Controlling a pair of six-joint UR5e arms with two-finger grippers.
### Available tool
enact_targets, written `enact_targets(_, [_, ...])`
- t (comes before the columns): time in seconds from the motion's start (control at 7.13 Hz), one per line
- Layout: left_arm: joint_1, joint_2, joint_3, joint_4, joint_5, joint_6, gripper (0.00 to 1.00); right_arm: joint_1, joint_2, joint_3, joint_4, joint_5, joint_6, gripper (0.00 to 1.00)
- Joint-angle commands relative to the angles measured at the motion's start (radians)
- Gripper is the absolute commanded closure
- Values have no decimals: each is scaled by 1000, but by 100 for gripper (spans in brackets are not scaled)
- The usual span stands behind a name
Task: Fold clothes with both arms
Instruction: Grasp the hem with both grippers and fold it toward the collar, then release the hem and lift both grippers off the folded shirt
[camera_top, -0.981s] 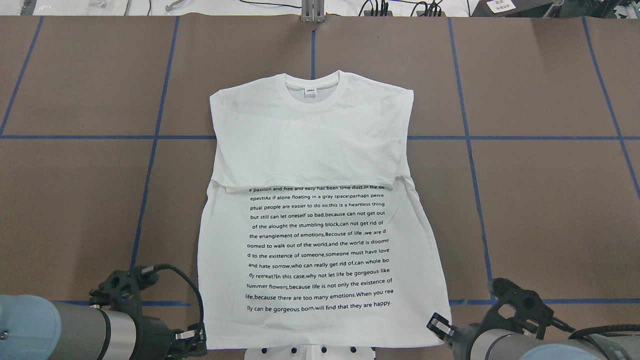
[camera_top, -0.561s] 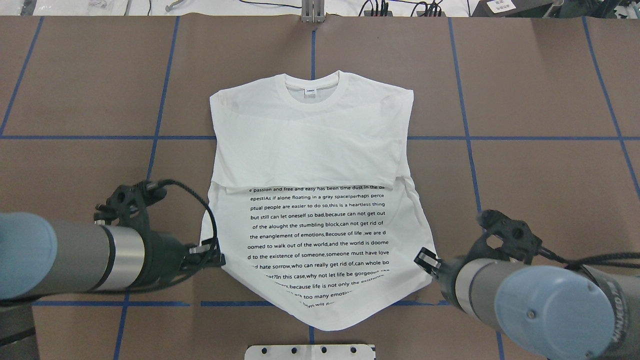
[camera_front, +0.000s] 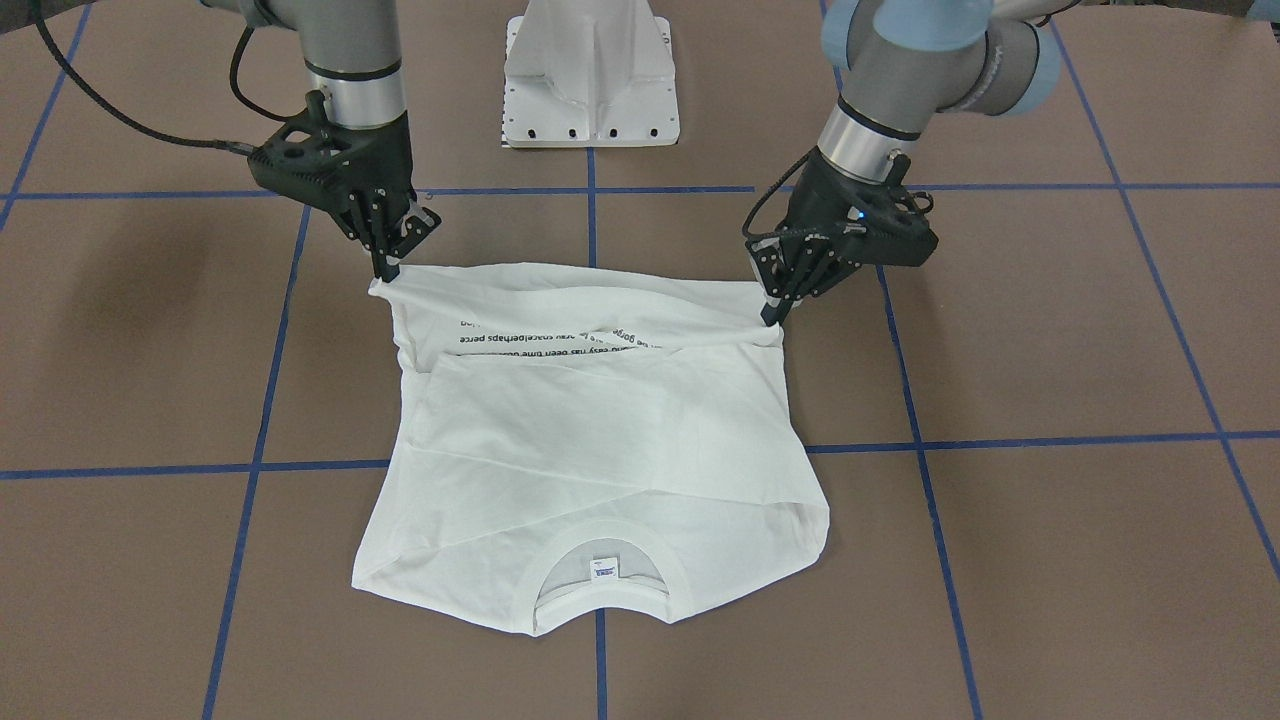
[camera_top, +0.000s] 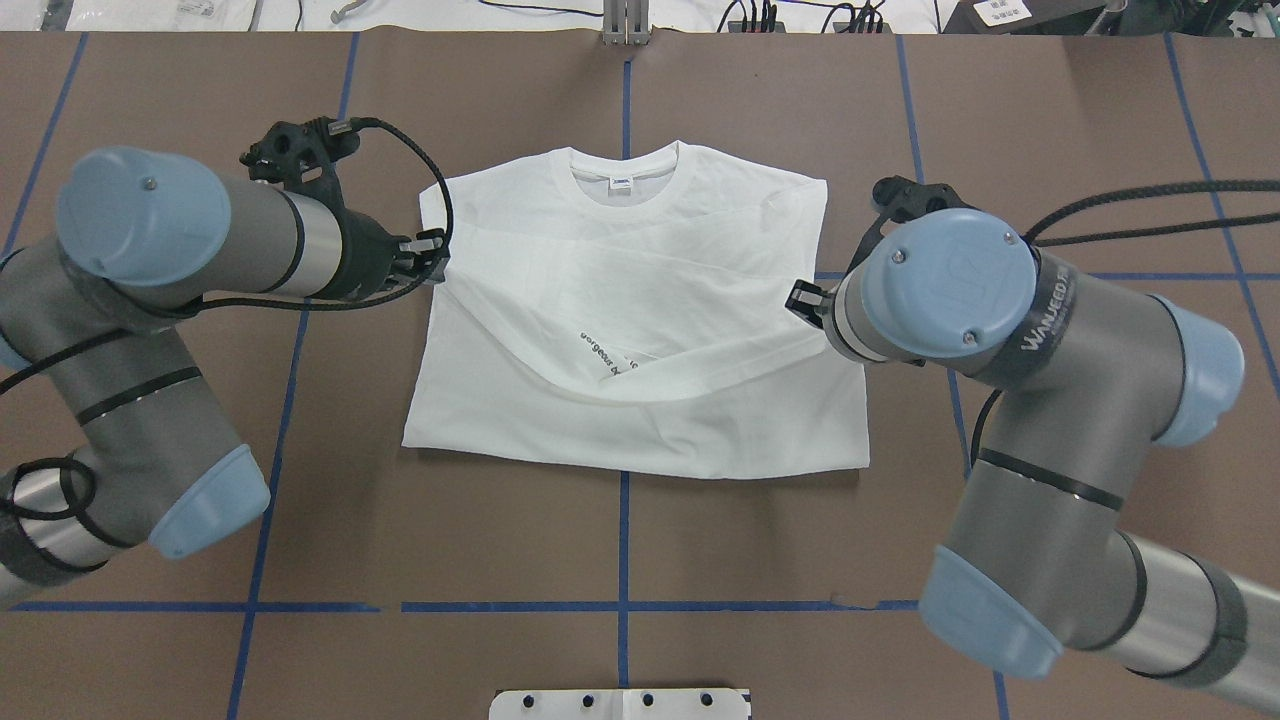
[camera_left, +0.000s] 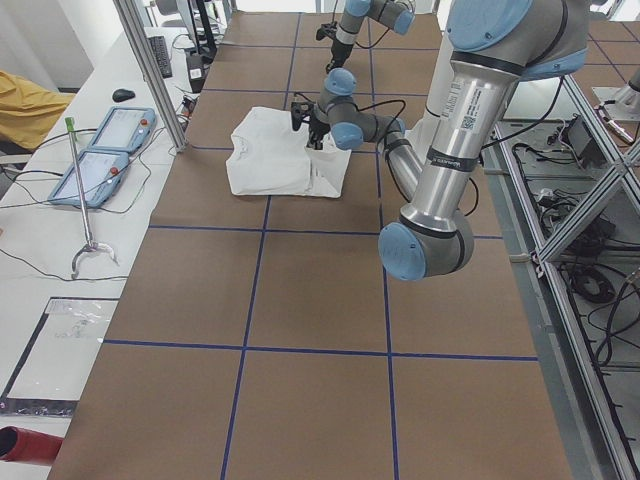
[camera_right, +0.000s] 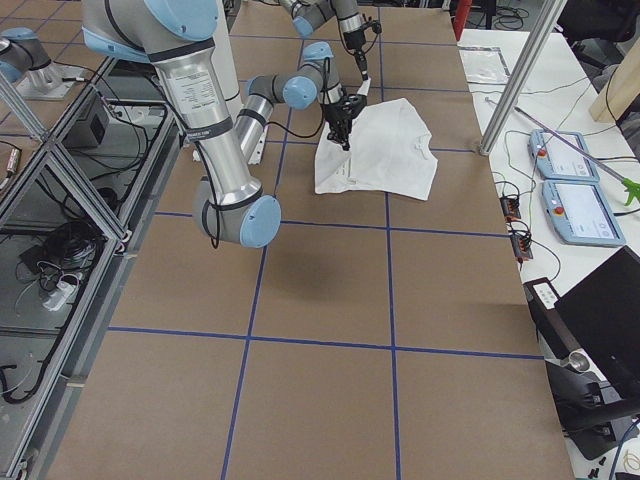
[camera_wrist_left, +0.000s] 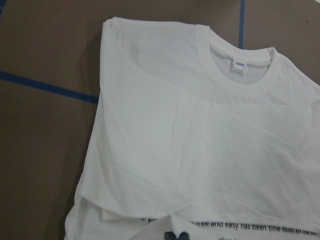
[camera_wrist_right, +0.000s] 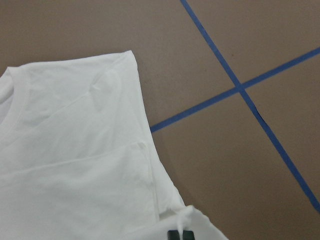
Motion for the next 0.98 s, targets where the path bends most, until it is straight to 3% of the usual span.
enact_targets(0.0, [-82,-94,247,-155,-2,56,100,123,69,-301,210,14,-105,100])
enact_targets(0.28, [-91,-162,471,-314,7,72,100,176,214,-652,397,41,-129,100])
enact_targets(0.42, [-93,-167,568,-414,15,77,100,190,225,-749,497,41,-132,100])
enact_targets(0.84, [-91,-202,664,-456,64,86,100,199,262,-820,515,39,-135,100])
